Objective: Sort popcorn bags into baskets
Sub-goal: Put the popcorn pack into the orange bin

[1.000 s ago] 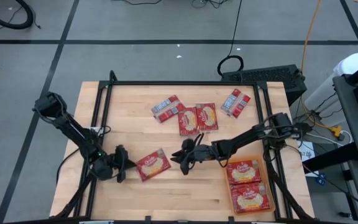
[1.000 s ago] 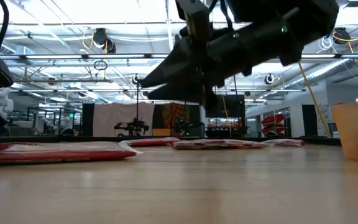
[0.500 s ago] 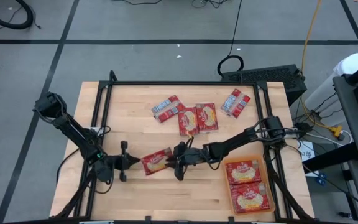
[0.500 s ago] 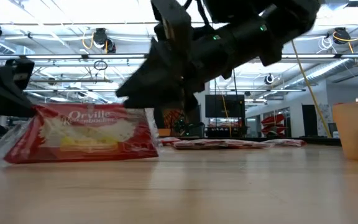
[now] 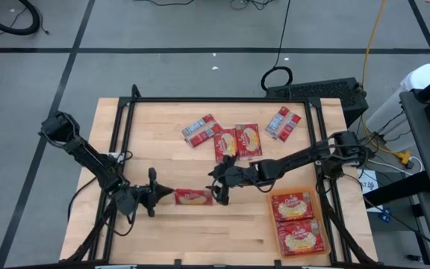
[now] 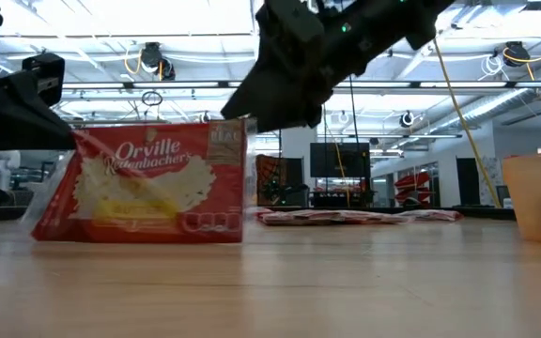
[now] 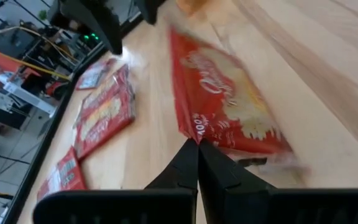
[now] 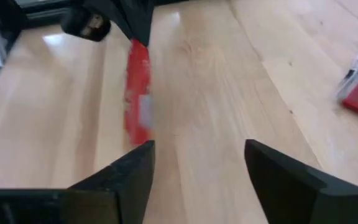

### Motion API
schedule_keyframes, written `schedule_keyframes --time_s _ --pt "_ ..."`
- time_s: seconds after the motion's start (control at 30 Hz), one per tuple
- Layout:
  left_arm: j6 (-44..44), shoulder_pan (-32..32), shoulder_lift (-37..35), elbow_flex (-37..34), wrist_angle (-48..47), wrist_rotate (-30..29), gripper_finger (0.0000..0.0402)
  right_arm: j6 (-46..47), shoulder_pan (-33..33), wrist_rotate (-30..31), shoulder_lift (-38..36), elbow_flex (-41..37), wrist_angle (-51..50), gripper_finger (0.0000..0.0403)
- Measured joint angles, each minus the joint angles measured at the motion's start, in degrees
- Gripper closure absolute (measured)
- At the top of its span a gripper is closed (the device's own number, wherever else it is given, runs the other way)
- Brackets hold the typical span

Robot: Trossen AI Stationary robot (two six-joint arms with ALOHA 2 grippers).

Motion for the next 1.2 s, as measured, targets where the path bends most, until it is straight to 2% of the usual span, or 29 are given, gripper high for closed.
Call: schedule_keyframes --time_s 0.1,0.17,0.6,0.83,1.0,1.2 --pt "0.2 0.4 0.0 0.0 0.4 0.0 0.0399 0.4 -0.4 -0.3 1.9 0.0 3.3 0.0149" --pt "0.1 0.4 0.0 0.0 0.3 0.0 0.04 1.0 -0.4 -3.4 2.7 -0.1 3.9 0.0148" --pt "-3.8 0.9 0.0 0.0 0.1 0.1 0.0399 9.9 1.8 -11.9 3.7 -0.1 6.2 0.0188" --pt "-6.2 2.3 0.0 0.0 -0.2 0.1 0.04 13.7 3.4 -10.7 3.7 -0.1 7.8 0.0201" --pt "-8.5 2.5 0.0 0.0 -1.5 0.1 0.04 15.9 4.7 -10.1 3.7 -0.1 8.4 0.0194" --pt "-10.0 2.5 0.0 0.0 -1.5 0.1 0.04 14.7 5.9 -4.8 3.7 -0.1 8.0 0.0182"
